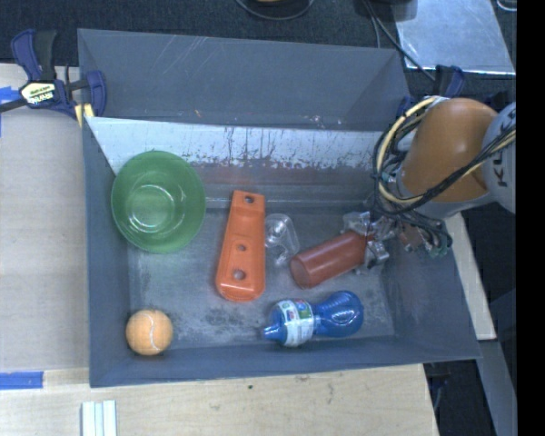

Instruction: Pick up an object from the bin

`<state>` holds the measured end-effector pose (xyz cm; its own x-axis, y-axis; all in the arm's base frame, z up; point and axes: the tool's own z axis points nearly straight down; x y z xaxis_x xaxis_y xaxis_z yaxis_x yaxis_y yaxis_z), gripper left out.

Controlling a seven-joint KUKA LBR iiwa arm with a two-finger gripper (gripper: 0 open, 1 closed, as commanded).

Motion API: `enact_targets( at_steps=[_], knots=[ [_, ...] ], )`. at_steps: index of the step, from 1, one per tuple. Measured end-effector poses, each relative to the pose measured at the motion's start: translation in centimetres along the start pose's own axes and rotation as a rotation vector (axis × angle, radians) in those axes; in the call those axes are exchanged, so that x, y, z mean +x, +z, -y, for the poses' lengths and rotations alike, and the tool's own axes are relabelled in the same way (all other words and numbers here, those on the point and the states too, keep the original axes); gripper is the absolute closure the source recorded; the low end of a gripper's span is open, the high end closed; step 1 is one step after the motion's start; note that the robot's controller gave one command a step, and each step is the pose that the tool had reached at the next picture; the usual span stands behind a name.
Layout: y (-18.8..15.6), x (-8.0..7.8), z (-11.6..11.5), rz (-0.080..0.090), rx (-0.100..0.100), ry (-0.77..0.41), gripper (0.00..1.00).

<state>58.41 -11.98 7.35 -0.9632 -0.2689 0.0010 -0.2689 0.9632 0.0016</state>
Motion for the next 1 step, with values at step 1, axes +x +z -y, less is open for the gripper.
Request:
enact_targets(
  at_steps=[1],
  knots=[
    [-1.29,0.18,-0.11,-0.007,-0.003,0.0,1.0]
  ],
)
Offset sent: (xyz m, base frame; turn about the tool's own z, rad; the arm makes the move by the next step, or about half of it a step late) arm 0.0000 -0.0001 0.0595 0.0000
